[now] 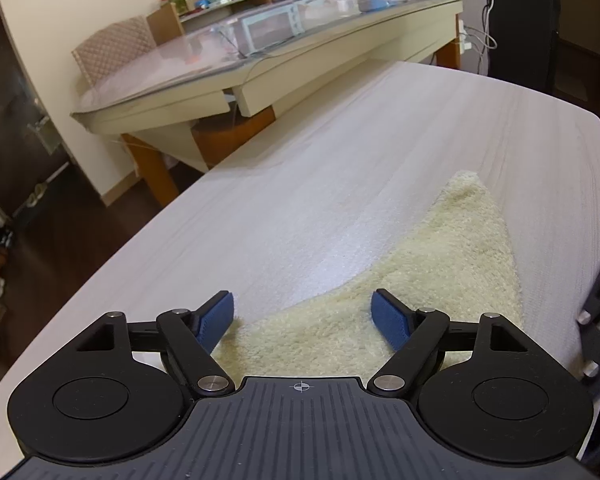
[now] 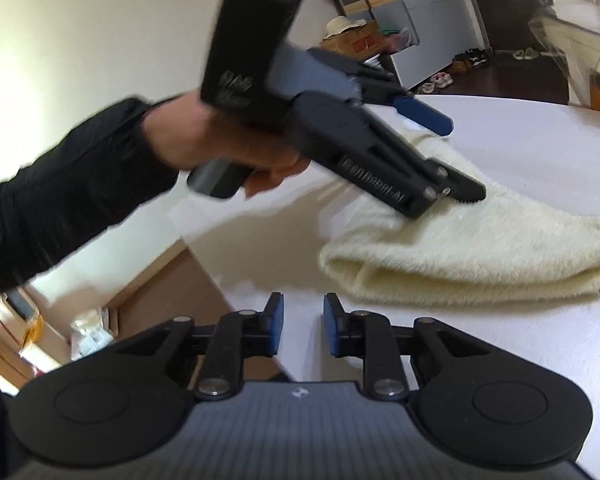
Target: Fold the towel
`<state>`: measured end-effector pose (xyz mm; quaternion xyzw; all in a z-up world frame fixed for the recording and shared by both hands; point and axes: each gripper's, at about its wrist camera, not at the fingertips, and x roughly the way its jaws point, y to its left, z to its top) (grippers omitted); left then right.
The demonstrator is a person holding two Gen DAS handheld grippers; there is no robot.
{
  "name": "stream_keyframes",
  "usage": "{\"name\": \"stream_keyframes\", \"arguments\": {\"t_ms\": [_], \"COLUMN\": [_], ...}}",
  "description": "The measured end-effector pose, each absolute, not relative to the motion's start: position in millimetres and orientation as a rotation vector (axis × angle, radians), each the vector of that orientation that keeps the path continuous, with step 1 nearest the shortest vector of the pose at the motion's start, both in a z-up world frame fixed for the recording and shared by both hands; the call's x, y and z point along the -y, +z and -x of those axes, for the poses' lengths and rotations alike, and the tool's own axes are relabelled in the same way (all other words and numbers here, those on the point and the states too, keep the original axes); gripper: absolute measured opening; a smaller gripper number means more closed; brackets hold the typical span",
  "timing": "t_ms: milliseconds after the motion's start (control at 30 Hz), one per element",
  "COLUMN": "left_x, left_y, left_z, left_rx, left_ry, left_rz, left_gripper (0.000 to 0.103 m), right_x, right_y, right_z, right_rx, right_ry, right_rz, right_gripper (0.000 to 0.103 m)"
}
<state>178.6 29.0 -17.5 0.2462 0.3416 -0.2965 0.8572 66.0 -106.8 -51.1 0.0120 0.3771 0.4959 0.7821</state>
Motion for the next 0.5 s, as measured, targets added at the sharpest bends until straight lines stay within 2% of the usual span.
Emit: {"name": "stream_keyframes", "arguments": {"t_ms": [233, 500], "left_x": [-33.5, -31.9], "left_y": [-17.9, -17.8], "left_z": [-183.5, -184.3], "left_rx": [-0.744, -0.751], "left_ry": [-0.629, -0.629], "left_rz": [-0.473, -0.476], "left_gripper": [0.082, 0.082], "right_x": [125.1, 106.5], "right_y": [-46.9, -44.3], "right_z": [-75.6, -92.9], "right_rx": [-0.764, -0.717], "right_ry": [0.958, 0.898], "right_rz": [-0.111, -0.065], "right_gripper": [0.026, 0.024]}}
